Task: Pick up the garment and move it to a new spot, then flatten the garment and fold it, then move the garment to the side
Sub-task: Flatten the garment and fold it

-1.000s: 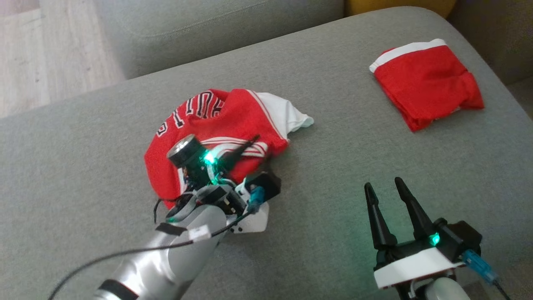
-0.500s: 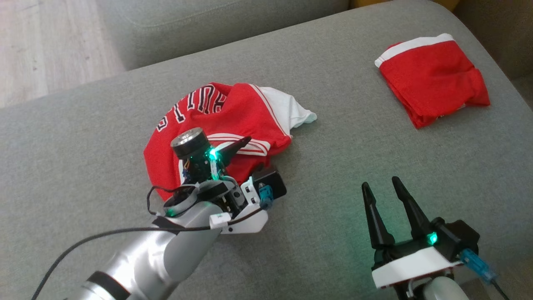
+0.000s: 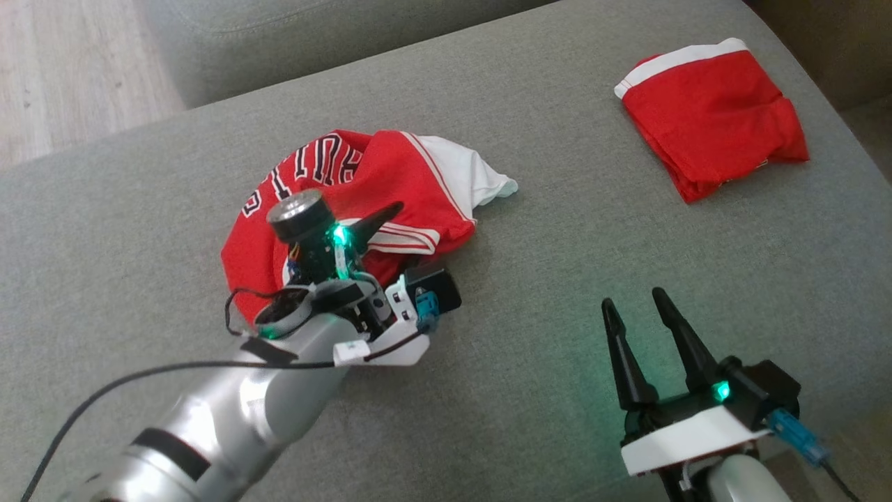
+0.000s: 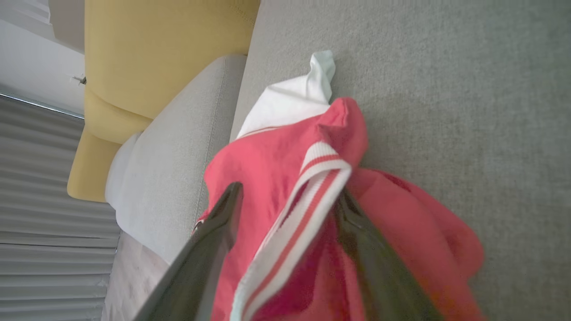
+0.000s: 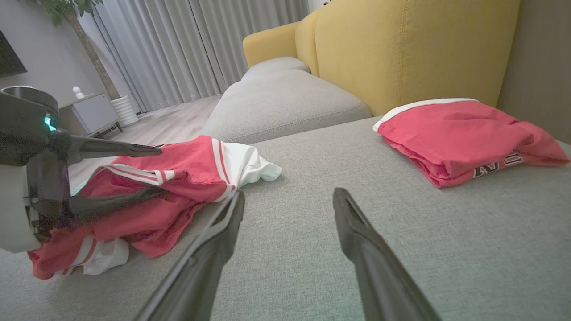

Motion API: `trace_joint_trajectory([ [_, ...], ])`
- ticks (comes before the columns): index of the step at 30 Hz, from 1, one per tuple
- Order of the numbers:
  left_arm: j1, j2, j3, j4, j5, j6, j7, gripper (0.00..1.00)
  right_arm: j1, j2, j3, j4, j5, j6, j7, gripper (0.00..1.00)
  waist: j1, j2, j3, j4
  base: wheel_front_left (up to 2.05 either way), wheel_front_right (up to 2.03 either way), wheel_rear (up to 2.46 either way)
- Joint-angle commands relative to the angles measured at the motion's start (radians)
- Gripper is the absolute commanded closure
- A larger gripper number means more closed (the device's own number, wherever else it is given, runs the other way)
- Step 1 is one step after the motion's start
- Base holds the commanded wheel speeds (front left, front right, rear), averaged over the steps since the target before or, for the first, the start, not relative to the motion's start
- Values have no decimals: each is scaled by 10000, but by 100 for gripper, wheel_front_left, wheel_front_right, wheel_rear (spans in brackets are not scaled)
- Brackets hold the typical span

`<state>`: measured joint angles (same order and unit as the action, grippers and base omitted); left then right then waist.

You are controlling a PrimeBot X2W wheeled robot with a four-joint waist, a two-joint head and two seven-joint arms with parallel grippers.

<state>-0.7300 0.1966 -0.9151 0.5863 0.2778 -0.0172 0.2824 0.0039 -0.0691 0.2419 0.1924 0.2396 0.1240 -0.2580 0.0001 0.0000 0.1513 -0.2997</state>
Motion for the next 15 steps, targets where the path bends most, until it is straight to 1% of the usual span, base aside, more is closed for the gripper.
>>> trace_joint_trajectory([
  [1,-722,25,258,-165,-71,102,-154,0,-420,-127,235,-279,81,67,-38,0,-1,0,15,-17,0,0,0],
  [3,-863,-114,217,46,-123,94,-387,0,-432,-141,251,-278,68,67,-38,0,-1,0,29,-45,0,0,0],
  [4,-928,-181,198,165,-143,96,-469,47,-436,-152,260,-268,65,67,-38,0,-1,0,26,-63,0,0,0],
  [5,-989,-238,170,285,-165,71,-551,70,-444,-158,279,-252,61,67,-38,0,-1,0,15,-88,0,0,0],
  [6,-1031,-278,148,400,-205,29,-637,100,-451,-162,297,-236,58,67,-38,0,-1,0,-4,-114,0,0,0],
  [8,-1099,-360,124,620,-301,-46,-764,100,-451,-163,295,-210,46,67,-38,0,-1,0,-73,-163,0,0,0],
  [11,-1368,-589,190,646,-497,-49,-1233,100,-402,-158,253,-188,32,67,-38,0,-1,0,-211,-185,0,0,0],
  [12,-1368,-589,190,646,-497,-49,-1233,100,-402,-158,253,-188,32,67,-38,0,-1,0,-211,-185,0,0,0],
  [15,-2005,-814,415,523,-755,-97,-1708,100,-356,-142,246,-168,20,67,-38,0,-1,0,-339,-174,0,0,0],
])
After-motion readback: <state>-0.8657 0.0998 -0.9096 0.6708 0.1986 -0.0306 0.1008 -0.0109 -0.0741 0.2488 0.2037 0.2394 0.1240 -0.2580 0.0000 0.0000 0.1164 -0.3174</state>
